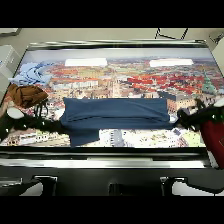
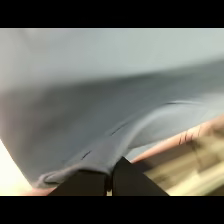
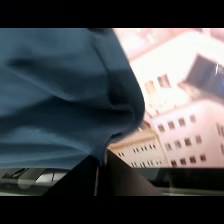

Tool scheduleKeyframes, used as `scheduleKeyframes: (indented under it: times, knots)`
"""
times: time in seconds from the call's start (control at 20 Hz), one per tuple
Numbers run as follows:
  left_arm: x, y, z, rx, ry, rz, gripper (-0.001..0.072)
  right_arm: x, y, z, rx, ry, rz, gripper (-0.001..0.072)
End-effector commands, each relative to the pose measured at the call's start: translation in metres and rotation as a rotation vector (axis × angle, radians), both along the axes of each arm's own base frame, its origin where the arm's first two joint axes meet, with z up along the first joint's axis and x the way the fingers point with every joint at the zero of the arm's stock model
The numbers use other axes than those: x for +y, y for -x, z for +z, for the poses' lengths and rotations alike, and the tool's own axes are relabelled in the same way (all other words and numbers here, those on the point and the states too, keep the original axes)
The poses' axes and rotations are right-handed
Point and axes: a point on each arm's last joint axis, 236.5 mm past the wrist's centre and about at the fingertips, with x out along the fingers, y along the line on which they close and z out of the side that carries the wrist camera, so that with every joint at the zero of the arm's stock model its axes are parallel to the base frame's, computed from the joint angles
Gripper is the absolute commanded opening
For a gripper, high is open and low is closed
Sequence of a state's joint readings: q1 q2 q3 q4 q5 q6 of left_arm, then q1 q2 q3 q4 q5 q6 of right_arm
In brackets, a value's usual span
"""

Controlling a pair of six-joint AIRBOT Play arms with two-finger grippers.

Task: Fold the clothes and pants, and hang the long-sleeved shirts on hangers.

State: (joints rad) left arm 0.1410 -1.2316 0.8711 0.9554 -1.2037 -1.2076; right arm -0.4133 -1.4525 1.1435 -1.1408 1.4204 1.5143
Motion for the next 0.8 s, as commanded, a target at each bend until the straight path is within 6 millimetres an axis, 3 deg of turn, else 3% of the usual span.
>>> scheduleKeyframes:
  times: [0.0,0.1,0.25,0.35,0.55,0.6,0.65,0.7,0.75]
  knots:
    - [0.011,-0.075,0.029,-0.128,-0.050,0.013,0.0022,-0.001,-0.072,0.016,-0.139,0.125,0.017,0.0045]
    - [0.010,-0.117,0.032,-0.152,-0.048,0.020,0.0022,0.003,-0.107,0.010,-0.174,0.141,0.002,0.0045]
    - [0.010,-0.162,0.022,-0.125,-0.031,0.026,0.0023,0.009,-0.131,-0.016,-0.150,0.121,-0.025,0.0047]
    - [0.008,-0.169,-0.001,-0.048,-0.013,0.019,0.0024,0.013,-0.141,-0.031,-0.157,0.092,-0.053,0.0048]
    - [0.002,-0.151,-0.051,0.130,0.025,0.005,0.0033,0.029,-0.144,-0.046,-0.125,0.009,-0.081,0.0048]
    - [0.001,-0.148,-0.053,0.147,0.037,0.004,0.0114,0.026,-0.145,-0.044,-0.131,0.012,-0.085,0.0059]
    - [0.001,-0.147,-0.051,0.149,0.037,0.001,0.0257,0.021,-0.145,-0.039,-0.137,0.015,-0.083,0.0166]
    - [0.004,-0.146,-0.047,0.150,0.040,0.001,0.0331,0.014,-0.144,-0.034,-0.140,0.020,-0.075,0.0396]
    - [0.008,-0.145,-0.041,0.150,0.043,0.003,0.0330,0.005,-0.140,-0.031,-0.130,0.021,-0.076,0.0611]
